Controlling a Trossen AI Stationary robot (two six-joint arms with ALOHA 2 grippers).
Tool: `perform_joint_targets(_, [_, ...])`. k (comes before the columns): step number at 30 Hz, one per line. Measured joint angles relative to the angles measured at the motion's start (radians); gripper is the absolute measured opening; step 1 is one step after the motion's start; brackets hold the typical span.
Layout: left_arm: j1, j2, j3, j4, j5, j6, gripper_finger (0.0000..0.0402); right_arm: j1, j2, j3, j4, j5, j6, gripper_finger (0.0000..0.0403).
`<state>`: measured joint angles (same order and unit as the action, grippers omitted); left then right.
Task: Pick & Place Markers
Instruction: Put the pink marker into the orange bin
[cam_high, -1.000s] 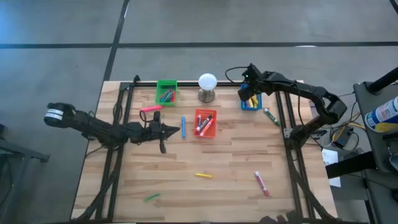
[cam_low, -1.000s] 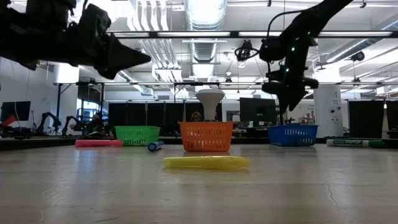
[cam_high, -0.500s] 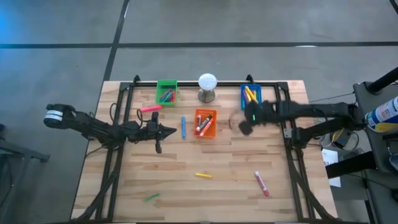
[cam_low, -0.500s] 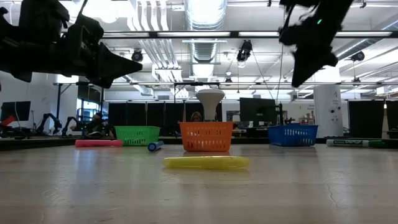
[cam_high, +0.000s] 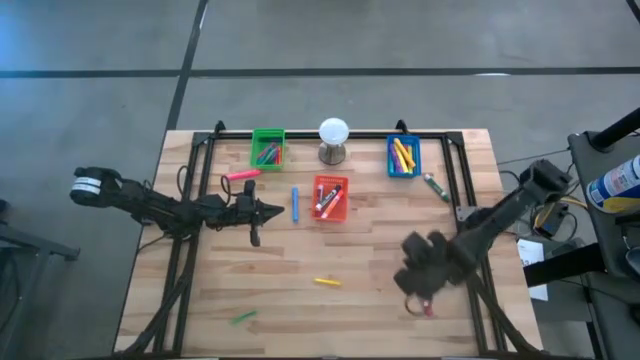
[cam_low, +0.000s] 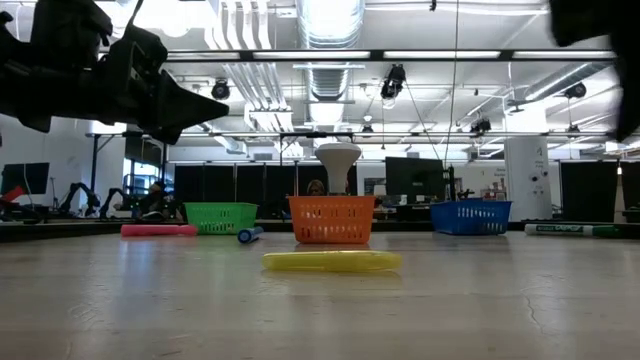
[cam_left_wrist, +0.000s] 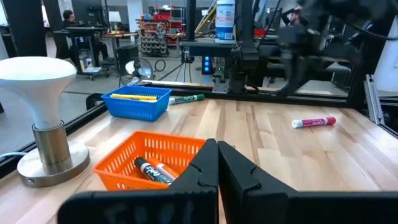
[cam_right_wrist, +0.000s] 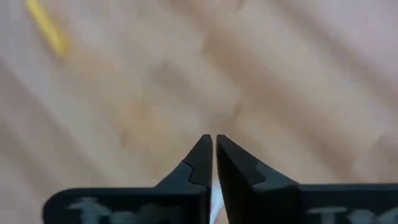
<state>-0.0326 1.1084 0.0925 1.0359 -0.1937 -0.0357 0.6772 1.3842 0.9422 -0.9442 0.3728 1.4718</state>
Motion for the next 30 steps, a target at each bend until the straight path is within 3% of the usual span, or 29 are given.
perform_joint_targets(7, [0.000, 0.000, 0.000, -0.007, -0.001, -0.016, 0.0000, 0.163, 0.135, 0.063, -0.010, -0.119, 0.263, 0.0079])
perform_joint_targets(13, [-0.001, 0.000, 0.000, -0.012, -0.001, -0.020, 0.0000, 0.196, 0.232, 0.108, -0.007, -0.222, 0.366, 0.0140])
perform_joint_targets(17, [-0.001, 0.000, 0.000, -0.015, -0.001, -0.021, 0.0000, 0.188, 0.295, 0.111, -0.009, -0.263, 0.363, 0.0159])
perform_joint_targets(23, [-0.001, 0.000, 0.000, -0.024, -0.001, -0.026, 0.0000, 0.176, 0.346, 0.087, 0.007, -0.301, 0.355, 0.0151])
perform_joint_targets(30, [0.013, -0.013, 0.000, -0.024, -0.045, -0.108, 0.0000, 0.171, 0.348, 0.069, 0.043, -0.296, 0.342, 0.0101])
